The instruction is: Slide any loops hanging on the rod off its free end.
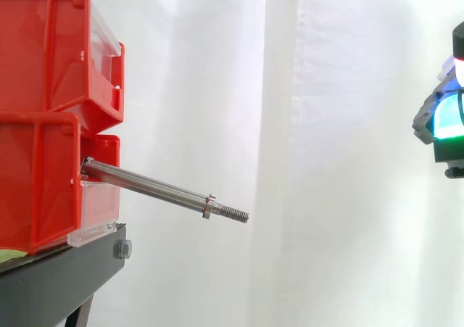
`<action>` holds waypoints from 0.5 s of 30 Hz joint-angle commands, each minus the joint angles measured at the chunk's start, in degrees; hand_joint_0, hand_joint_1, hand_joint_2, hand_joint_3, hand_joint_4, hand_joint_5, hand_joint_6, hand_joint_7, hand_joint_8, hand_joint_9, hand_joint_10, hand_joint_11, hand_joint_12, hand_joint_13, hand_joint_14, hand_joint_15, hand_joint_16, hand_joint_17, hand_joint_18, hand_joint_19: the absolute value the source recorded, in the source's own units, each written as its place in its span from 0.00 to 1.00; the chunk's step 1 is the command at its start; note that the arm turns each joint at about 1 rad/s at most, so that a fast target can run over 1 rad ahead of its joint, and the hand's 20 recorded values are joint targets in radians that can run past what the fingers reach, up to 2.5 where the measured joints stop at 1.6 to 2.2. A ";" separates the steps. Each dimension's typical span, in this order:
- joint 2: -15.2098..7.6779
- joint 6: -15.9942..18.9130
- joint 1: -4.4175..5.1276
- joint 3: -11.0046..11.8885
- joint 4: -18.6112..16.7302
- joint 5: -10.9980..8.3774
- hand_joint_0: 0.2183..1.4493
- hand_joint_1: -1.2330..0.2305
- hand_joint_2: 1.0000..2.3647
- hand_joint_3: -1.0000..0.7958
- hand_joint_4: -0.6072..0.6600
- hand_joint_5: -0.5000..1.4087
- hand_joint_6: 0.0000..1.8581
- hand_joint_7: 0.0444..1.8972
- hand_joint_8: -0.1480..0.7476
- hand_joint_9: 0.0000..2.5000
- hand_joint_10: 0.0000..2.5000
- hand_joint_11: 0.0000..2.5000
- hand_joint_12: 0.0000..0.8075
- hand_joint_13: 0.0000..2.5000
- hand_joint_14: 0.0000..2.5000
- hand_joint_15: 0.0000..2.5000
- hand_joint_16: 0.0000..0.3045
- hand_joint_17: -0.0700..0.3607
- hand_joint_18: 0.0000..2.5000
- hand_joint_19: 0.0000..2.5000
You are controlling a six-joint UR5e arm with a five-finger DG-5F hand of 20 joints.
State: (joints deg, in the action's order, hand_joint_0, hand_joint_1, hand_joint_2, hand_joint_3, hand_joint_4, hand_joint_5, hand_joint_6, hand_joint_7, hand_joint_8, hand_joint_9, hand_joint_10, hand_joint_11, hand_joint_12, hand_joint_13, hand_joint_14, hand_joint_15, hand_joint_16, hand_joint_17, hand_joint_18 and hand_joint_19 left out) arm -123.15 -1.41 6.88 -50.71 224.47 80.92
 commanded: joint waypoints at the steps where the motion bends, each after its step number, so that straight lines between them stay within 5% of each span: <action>1: 0.02 0.00 -0.03 0.00 0.00 -0.06 0.35 0.29 0.01 0.37 0.53 0.17 0.51 0.51 0.45 0.39 0.01 0.28 0.45 0.33 0.01 0.20 0.18 0.44 0.27 0.21; 9: -0.07 0.00 0.06 -0.09 -0.18 0.12 0.32 0.38 0.00 0.31 0.58 0.18 0.50 0.53 0.45 0.41 0.01 0.29 0.46 0.34 0.01 0.21 0.18 0.44 0.28 0.21; 15: -0.07 0.44 -0.03 -2.55 -3.16 0.82 0.31 0.41 0.00 0.32 0.58 0.19 0.50 0.53 0.47 0.42 0.01 0.29 0.46 0.35 0.01 0.21 0.18 0.45 0.28 0.22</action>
State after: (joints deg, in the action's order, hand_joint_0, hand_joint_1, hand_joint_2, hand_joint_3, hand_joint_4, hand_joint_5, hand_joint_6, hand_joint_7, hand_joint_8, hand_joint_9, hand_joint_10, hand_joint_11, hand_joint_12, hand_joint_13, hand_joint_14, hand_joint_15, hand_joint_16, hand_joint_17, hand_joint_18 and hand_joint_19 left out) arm -123.19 -1.29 6.86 -52.00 222.94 81.31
